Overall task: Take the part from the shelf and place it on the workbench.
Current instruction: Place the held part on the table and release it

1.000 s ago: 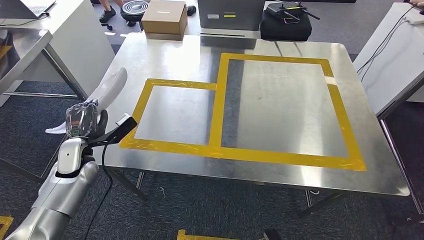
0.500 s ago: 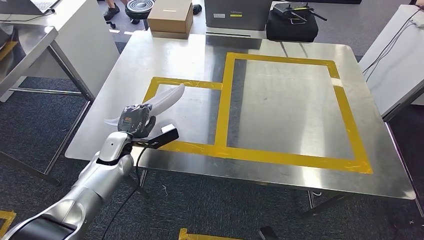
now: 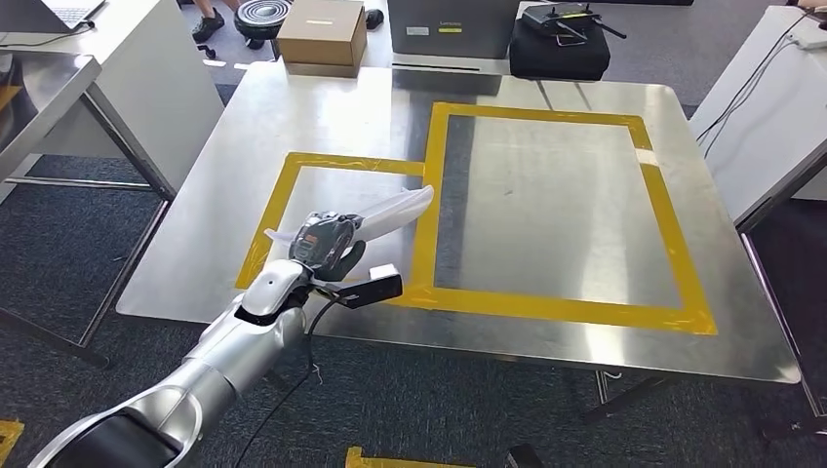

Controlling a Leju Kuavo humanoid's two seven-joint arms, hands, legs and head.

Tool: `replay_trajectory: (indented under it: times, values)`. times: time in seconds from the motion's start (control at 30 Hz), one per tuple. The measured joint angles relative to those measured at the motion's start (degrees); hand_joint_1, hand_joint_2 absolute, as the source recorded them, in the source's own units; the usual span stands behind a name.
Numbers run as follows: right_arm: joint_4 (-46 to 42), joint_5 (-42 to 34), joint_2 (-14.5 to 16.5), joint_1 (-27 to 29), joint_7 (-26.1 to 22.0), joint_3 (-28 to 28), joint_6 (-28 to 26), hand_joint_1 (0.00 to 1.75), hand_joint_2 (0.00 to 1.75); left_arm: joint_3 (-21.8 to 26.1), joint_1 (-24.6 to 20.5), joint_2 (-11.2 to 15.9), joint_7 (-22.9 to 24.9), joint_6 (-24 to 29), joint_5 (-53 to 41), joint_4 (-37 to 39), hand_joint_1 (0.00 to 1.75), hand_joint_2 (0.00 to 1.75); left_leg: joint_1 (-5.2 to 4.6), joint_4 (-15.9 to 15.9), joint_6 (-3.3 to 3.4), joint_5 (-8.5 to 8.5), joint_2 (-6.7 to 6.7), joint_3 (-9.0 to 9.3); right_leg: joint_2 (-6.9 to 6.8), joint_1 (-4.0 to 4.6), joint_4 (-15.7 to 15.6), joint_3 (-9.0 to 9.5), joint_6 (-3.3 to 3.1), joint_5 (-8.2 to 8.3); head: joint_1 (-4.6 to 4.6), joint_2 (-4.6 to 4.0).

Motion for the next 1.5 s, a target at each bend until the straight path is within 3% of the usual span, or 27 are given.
replay_trajectory:
  times: [0.07, 0.13, 0.23, 0.27, 0.3, 0.33, 0.4, 0.47, 0.57, 0.63, 0.67, 0.73, 0.8, 0.83, 0.93, 1.0, 1.13, 1.17, 1.23, 1.3, 1.33, 1.4, 1.43, 1.5]
  values:
    - [0.0, 0.0, 0.0, 0.1, 0.0, 0.0, 0.0, 0.0, 0.0, -0.5, 0.0, -0.2, 0.1, 0.0, 0.2, 0.0, 1.75, 1.75, 0.05, -0.7, 0.47, 0.3, 0.01, 0.39, -0.04, -0.06, -0.1, -0.12, 0.56, 0.07, -0.02, 0.0]
    - [-0.1, 0.0, 0.0, 0.2, 0.0, 0.1, 0.0, 0.0, 0.0, -0.8, -0.2, -0.3, 0.1, 0.0, 0.2, -0.1, 1.75, 1.75, 0.29, -1.8, 1.11, 0.95, 0.05, 0.95, -0.08, -0.07, 2.0, -1.17, 0.71, -1.17, 0.06, 0.0]
    - [-0.1, 0.0, 0.0, 0.3, 0.0, 0.1, 0.0, 0.0, 0.0, -1.4, -0.2, -0.6, 0.1, -0.1, 0.2, -0.1, 1.75, 1.75, 0.24, -2.2, 1.46, 1.28, 0.08, 1.13, -0.11, -0.17, 13.0, -6.34, 0.4, -5.59, 0.22, 0.0]
    - [-0.1, 0.0, 0.0, 0.3, 0.0, 0.1, 0.0, 0.0, 0.0, -1.5, -0.1, -0.6, 0.1, -0.1, 0.2, -0.1, 1.75, 1.75, 0.19, -2.2, 1.46, 1.27, 0.07, 1.12, -0.11, -0.22, 15.9, -7.77, 0.58, -6.42, 0.23, 0.0]
    - [-0.1, 0.0, -0.1, 0.4, 0.0, 0.1, 0.0, 0.0, 0.0, -1.7, 0.0, -0.6, 0.1, -0.1, 0.2, -0.1, 1.75, 1.75, 0.16, -2.1, 1.44, 1.26, 0.05, 1.1, -0.11, -0.28, 16.8, -8.28, 0.97, -6.42, 0.24, 0.0]
    - [-0.1, 0.0, -0.1, 0.5, 0.0, 0.1, 0.0, 0.0, 0.0, -1.8, 0.1, -0.6, 0.1, -0.1, 0.2, -0.1, 1.75, 1.75, 0.16, -2.0, 1.37, 1.21, 0.0, 1.1, -0.13, -0.39, 15.0, -7.42, 1.54, -5.38, 0.25, 0.0]
    - [-0.1, 0.0, -0.2, 0.4, 0.0, 0.1, 0.0, 0.0, 0.0, -2.0, 0.1, -0.7, 0.0, -0.2, 0.4, -0.1, 1.75, 1.75, 0.16, -1.6, 0.99, 0.95, -0.12, 1.05, -0.29, -0.7, 6.6, -3.33, 2.45, -2.18, 0.26, 0.0]
    - [-0.1, 0.0, -0.2, 0.4, 0.0, 0.1, -0.1, 0.0, 0.0, -2.4, -0.1, -0.7, -0.4, -0.6, 1.2, -0.3, 1.75, 1.75, -0.14, -0.9, 0.45, 0.6, -0.21, 0.67, -0.41, -0.75, 0.9, -0.53, 2.21, -0.34, 0.22, 0.01]
    - [-0.1, -0.3, -0.2, 0.5, -0.2, 0.1, -0.4, 0.0, 0.0, -4.4, -0.1, -0.8, 0.5, -1.7, 3.8, -1.0, 1.75, 1.75, -0.28, -0.4, -0.05, 0.38, -0.25, 0.18, -0.35, -0.64, 0.7, -0.43, 1.11, -0.13, 0.16, 0.01]
    - [-0.1, -0.7, -0.2, 0.5, -0.3, 0.1, -0.8, 0.0, 0.0, -6.0, -0.2, -0.7, 3.4, -1.8, 5.4, -1.5, 1.75, 1.75, -0.07, 1.3, -0.58, -0.93, -0.15, -0.62, -0.31, -0.9, 0.6, -0.4, 0.51, -0.02, 0.08, 0.0]
    - [-0.1, -0.9, -0.1, 0.6, -0.4, 0.1, -1.0, 0.0, 0.0, -6.7, -0.4, -0.6, 5.4, -1.4, 5.8, -1.5, 1.75, 1.75, 0.06, 3.7, -0.92, -2.37, -0.1, -1.71, -0.29, -1.01, 0.5, -0.39, 0.21, 0.03, 0.03, 0.0]
    - [-0.1, -1.3, -0.1, 0.8, -0.4, 0.1, -1.5, 0.0, 0.0, -7.7, -0.7, -0.2, 9.2, -0.2, 6.1, -1.2, 1.75, 1.75, 0.22, 11.4, -1.42, -6.0, -0.05, -5.23, -0.28, -0.88, 0.6, -0.46, -0.1, 0.03, -0.06, 0.0]
    - [-0.1, -1.4, -0.1, 1.3, -0.2, 0.1, -1.7, 0.0, 0.0, -8.2, -0.9, 0.4, 11.8, 1.2, 6.1, -0.3, 1.75, 1.75, 0.24, 16.5, -1.48, -7.36, -0.04, -7.68, -0.26, -0.68, 0.6, -0.48, -0.16, 0.04, -0.07, 0.0]
    - [-0.1, -1.3, -0.2, 1.4, 0.1, 0.1, -1.8, 0.0, 0.0, -8.4, -0.9, 0.9, 12.9, 1.7, 6.0, 0.2, 1.31, 1.75, 0.21, 15.8, -1.28, -6.4, -0.04, -7.35, -0.2, -0.55, 0.6, -0.45, -0.16, 0.04, -0.08, 0.0]
    - [-0.5, -0.6, -0.5, 1.4, 1.4, 0.5, -1.7, 0.0, 0.0, -8.5, -1.6, 2.4, 14.5, 2.5, 6.1, 1.4, 0.0, 1.75, -0.19, 4.6, 0.26, -1.23, 0.01, -1.77, -0.01, -0.18, 0.5, -0.32, -0.13, 0.05, 0.0, 0.0]
    - [-1.2, -0.4, -0.9, 1.3, 2.3, 0.8, -1.7, 0.0, 0.0, -8.3, -2.0, 3.0, 14.3, 2.6, 6.2, 2.0, 0.0, 1.75, -0.71, 0.3, 1.04, -0.33, 0.11, 0.3, -0.11, -0.11, 0.5, -0.44, 0.02, 0.13, 0.07, 0.0]
    - [-2.3, -0.4, -1.6, 1.0, 3.0, 1.2, -2.0, 0.0, 0.0, -7.9, -2.3, 3.6, 14.2, 2.3, 6.1, 3.0, 0.0, 1.75, -0.64, -1.4, 1.51, 0.37, 0.16, 1.3, -0.37, 0.09, 1.2, -0.99, 0.59, -0.34, 0.15, 0.0]
    - [-2.5, -0.3, -1.7, 1.0, 3.1, 1.3, -2.0, 0.0, 0.0, -7.8, -2.4, 3.6, 14.2, 2.1, 6.1, 3.1, 0.0, 1.75, -0.44, -2.0, 1.68, 0.72, 0.19, 1.62, -0.39, 0.14, 3.2, -1.93, 0.54, -1.34, 0.21, 0.0]
    - [-2.7, -0.3, -2.1, 0.9, 3.1, 1.3, -2.1, 0.0, 0.0, -7.7, -2.5, 3.6, 14.2, 2.0, 6.1, 3.4, 0.0, 1.75, -0.34, -2.3, 1.88, 0.99, 0.21, 1.66, -0.39, -0.05, 10.5, -5.39, 0.32, -4.44, 0.3, 0.0]
    - [-2.8, -0.3, -2.3, 0.9, 3.1, 1.4, -2.1, 0.0, 0.0, -7.7, -2.3, 3.6, 14.2, 1.8, 6.1, 3.8, 0.0, 1.75, -0.43, -2.3, 1.86, 0.97, 0.18, 1.58, -0.4, -0.21, 16.4, -8.21, 0.71, -6.24, 0.3, 0.0]
    - [-2.8, -0.3, -2.4, 0.9, 3.1, 1.4, -2.1, 0.0, 0.0, -7.7, -2.2, 3.6, 14.2, 1.8, 6.1, 4.0, 0.0, 1.75, -0.43, -2.2, 1.83, 0.95, 0.13, 1.56, -0.4, -0.28, 16.3, -8.13, 1.19, -5.85, 0.3, 0.0]
    - [-2.8, -0.3, -2.6, 0.9, 3.1, 1.4, -2.1, 0.0, 0.0, -7.7, -2.2, 3.6, 14.2, 1.8, 6.1, 4.1, 0.0, 1.75, -0.4, -1.9, 1.56, 0.75, -0.01, 1.54, -0.46, -0.49, 9.1, -4.6, 2.32, -2.85, 0.32, 0.0]
    - [-2.9, -0.3, -2.7, 0.8, 3.1, 1.4, -2.1, 0.0, 0.0, -7.7, -2.2, 3.6, 14.2, 1.8, 6.1, 4.2, 0.0, 1.75, -0.5, -1.6, 1.3, 0.57, -0.08, 1.44, -0.49, -0.53, 5.1, -2.49, 2.5, -1.46, 0.31, 0.0]
    - [-3.0, -0.3, -2.8, 0.8, 3.1, 1.5, -2.1, 0.0, 0.0, -7.6, -2.2, 3.6, 14.2, 1.8, 6.1, 4.3, 0.0, 1.75, -0.74, -1.0, 0.78, 0.24, -0.14, 1.09, -0.49, -0.47, 0.5, -0.26, 1.95, -0.12, 0.24, 0.0]
